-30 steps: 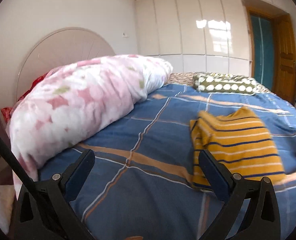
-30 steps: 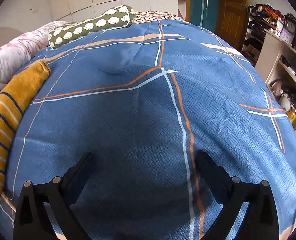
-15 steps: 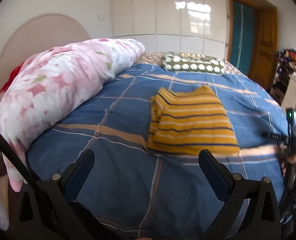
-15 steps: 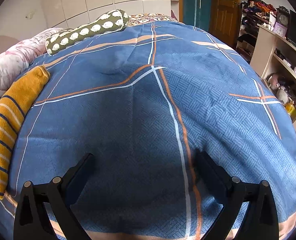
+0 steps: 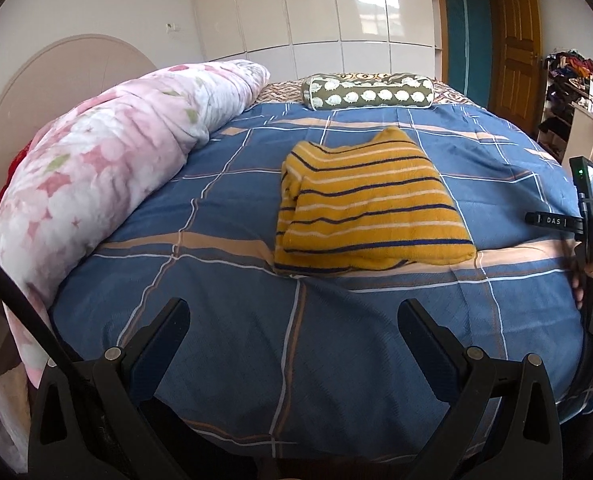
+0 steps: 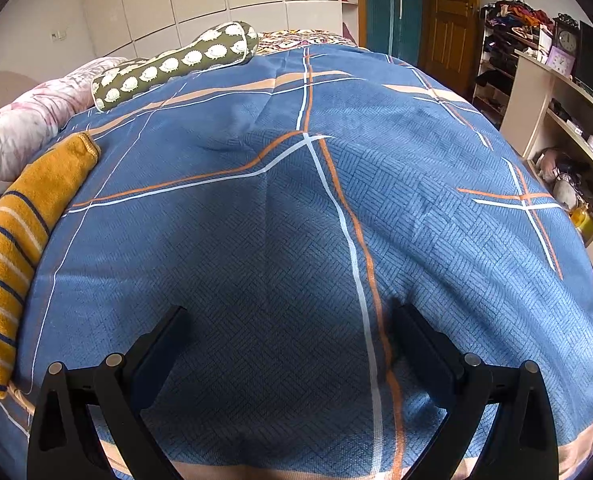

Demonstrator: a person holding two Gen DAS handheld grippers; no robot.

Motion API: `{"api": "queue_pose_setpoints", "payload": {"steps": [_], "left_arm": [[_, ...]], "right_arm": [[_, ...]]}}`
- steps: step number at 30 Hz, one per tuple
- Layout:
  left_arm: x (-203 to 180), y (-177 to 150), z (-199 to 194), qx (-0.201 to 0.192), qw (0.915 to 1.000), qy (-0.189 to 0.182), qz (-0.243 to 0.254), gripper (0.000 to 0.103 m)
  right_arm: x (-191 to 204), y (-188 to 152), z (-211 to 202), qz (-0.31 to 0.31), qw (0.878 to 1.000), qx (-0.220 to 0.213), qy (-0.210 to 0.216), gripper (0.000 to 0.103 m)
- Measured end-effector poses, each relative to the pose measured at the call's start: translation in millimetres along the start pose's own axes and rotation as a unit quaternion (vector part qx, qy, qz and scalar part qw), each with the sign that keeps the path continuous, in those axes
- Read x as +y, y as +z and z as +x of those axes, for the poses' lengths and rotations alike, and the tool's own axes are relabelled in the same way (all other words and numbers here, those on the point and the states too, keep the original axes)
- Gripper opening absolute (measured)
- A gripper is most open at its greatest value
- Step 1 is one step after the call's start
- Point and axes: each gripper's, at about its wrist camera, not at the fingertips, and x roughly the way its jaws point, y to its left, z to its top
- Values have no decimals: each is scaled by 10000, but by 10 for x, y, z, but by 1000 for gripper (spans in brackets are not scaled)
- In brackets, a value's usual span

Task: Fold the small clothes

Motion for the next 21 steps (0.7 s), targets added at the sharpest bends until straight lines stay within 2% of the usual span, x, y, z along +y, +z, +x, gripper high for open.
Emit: {"api": "queue_pose_setpoints", "payload": {"steps": [9, 21], "left_arm": [[0, -28, 100, 256, 9996, -112, -22, 103], [14, -41, 139, 349, 9993, -159, -49, 103]], "right_arm": [[1, 1, 2, 1, 10000, -3, 2, 103], [3, 1, 5, 2, 10000, -5, -2, 103]]}}
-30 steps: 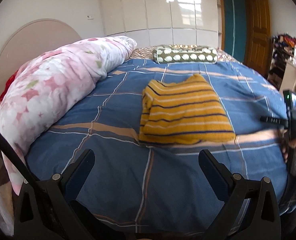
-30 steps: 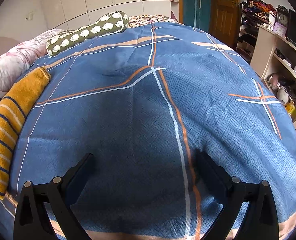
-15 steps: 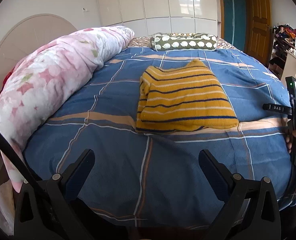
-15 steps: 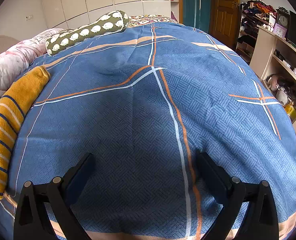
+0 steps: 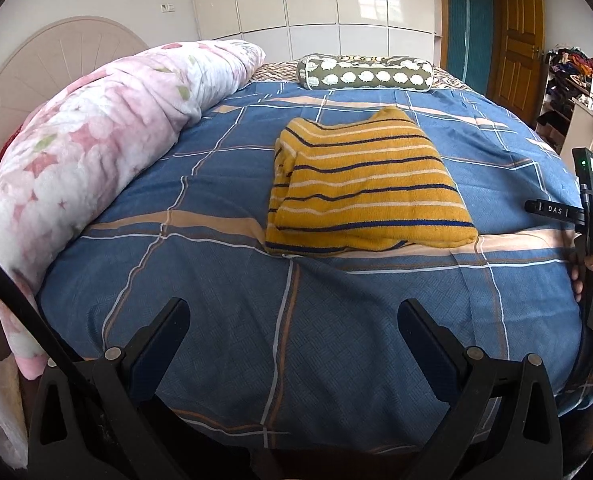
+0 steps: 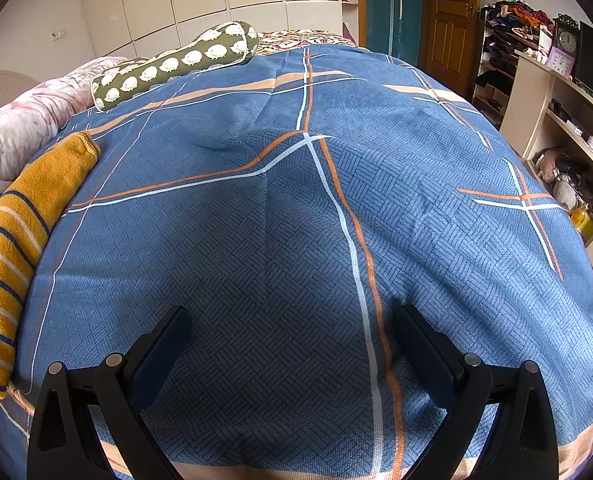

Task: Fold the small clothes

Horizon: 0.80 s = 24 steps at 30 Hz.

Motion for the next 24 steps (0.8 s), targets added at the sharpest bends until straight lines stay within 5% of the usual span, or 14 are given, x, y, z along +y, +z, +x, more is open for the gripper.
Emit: {"api": "queue_pose_setpoints", "payload": {"steps": [24], "left_arm": [[38, -79, 102, 119, 9999, -89, -51, 103]], "right_arm": [[10, -2, 10, -20, 10000, -4, -56, 103]]}}
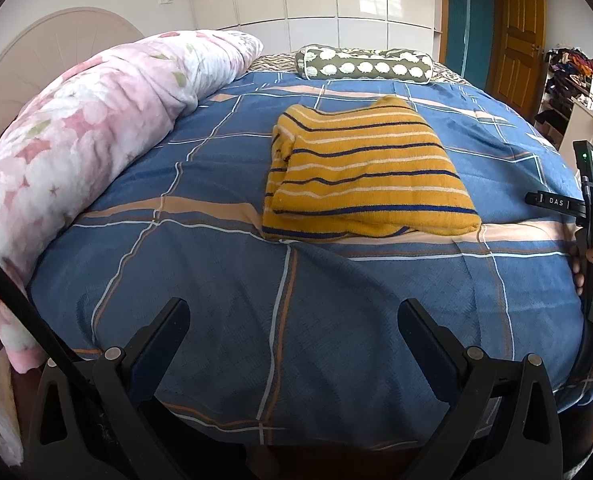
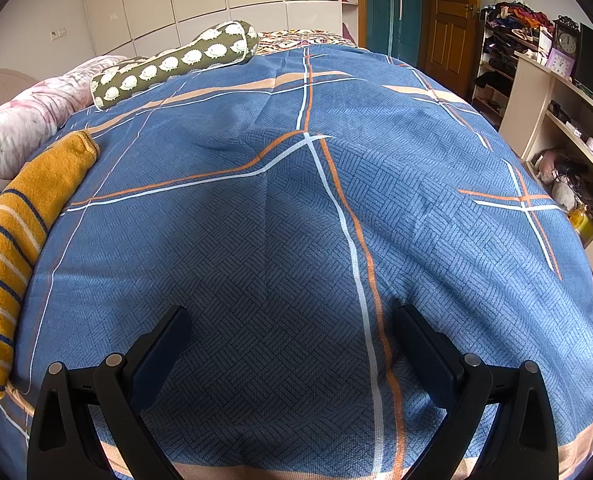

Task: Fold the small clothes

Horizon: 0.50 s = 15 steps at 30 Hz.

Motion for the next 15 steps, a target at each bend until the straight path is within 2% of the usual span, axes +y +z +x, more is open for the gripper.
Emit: {"api": "queue_pose_setpoints", "payload": {"steps": [3, 6, 10, 13, 15], "left_arm": [[21, 7, 3, -23, 10000, 26, -18, 103], [32, 9, 17, -53, 9999, 73, -46, 103], [14, 1, 57, 4, 10000, 31, -29, 103], [18, -7, 46, -11, 10000, 28, 1, 103], [29, -9, 28, -48, 10000, 55, -14, 103]], "right_arm": [[56, 54, -104, -117, 9994, -141, -303, 102], [286, 44, -518, -414, 9962, -718, -271, 102], [810, -131, -1104, -944, 9867, -1296, 272, 102], [1183, -398, -1340, -1295, 9781, -1480, 686, 102], [1298, -522, -1373, -1271, 9764, -1485, 915, 102]]}}
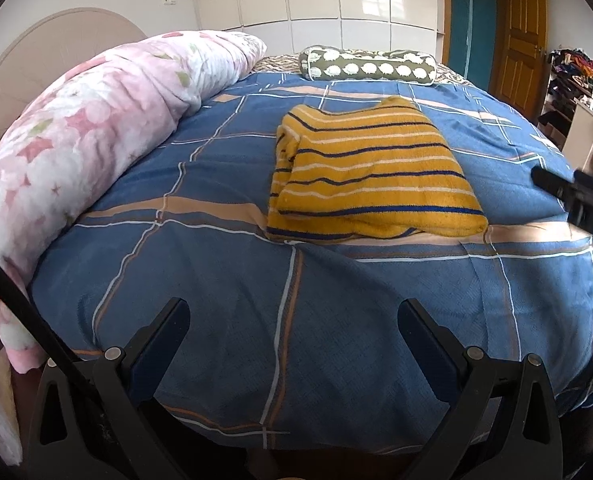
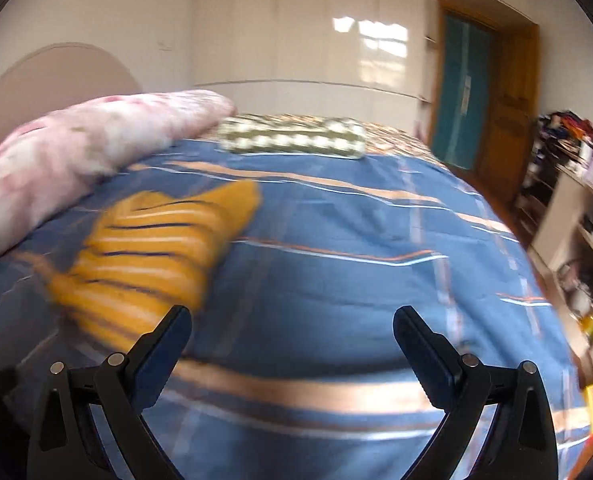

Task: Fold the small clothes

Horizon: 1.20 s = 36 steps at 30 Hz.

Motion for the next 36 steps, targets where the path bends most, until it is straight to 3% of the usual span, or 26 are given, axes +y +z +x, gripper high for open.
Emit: {"api": "queue_pose_setpoints", "payload": {"steps": [1, 3, 5, 7, 8, 11, 12, 13, 15, 17, 20, 22, 24, 26, 29, 32, 34, 36], "left_arm": [[9, 0, 2, -3, 10000, 9, -10, 103], [16, -4, 23, 39, 10000, 9, -29, 103], [17, -6, 40, 73, 10000, 3, -35, 103], [7, -9, 44, 81, 10000, 0, -22, 103], [9, -9, 46, 78, 10000, 4, -14, 103], [57, -9, 71, 87, 9999, 10, -77, 103], [81, -9, 87, 109, 9999, -13, -120, 103], [93, -12, 99, 120, 9998, -26, -143, 103], [121, -22, 135, 147, 9997, -13, -180, 103], [138, -33, 176, 188, 9996, -34, -212, 103], [158, -46, 220, 254, 9993, -71, -252, 103], [180, -52, 212, 238, 9993, -112, -279, 103], [228, -55, 188, 175, 9993, -105, -303, 103], [305, -66, 179, 113, 9992, -78, -364, 103], [404, -96, 186, -10, 9992, 21, -407, 103], [462, -115, 256, -23, 9991, 152, -391, 103], [489, -125, 294, 35, 9990, 72, -444, 103], [519, -136, 300, 55, 9989, 18, -470, 103]], "right_arm": [[62, -20, 23, 131, 9997, 39, 193, 102], [131, -10, 103, 334, 9975, 127, 615, 88], [258, 19, 228, 302, 9955, 344, 830, 55], [349, 24, 391, 303, 9931, 472, 1025, 41], [377, -11, 455, 346, 9916, 596, 1096, 39], [518, -317, 857, 463, 9717, 1676, 1601, 40], [583, -429, 911, 317, 9688, 1875, 1587, 40], [688, -446, 759, -144, 9794, 1478, 1372, 39], [790, -387, 609, -435, 9798, 1374, 1385, 39], [828, -216, 361, -501, 9830, 861, 1545, 39], [948, 72, 252, -684, 9865, 391, 1435, 39], [1059, 196, 460, -668, 9873, 468, 1366, 39], [1109, 200, 752, -553, 9844, 858, 1434, 39], [1221, 53, 1225, -461, 9601, 2021, 1879, 41], [1307, 136, 1122, -556, 9582, 1906, 2058, 41], [1408, 427, 942, -493, 9644, 1377, 2202, 41], [1536, 603, 1011, -511, 9698, 1188, 2067, 41], [1682, 717, 1244, -374, 9683, 1297, 2103, 41]]}}
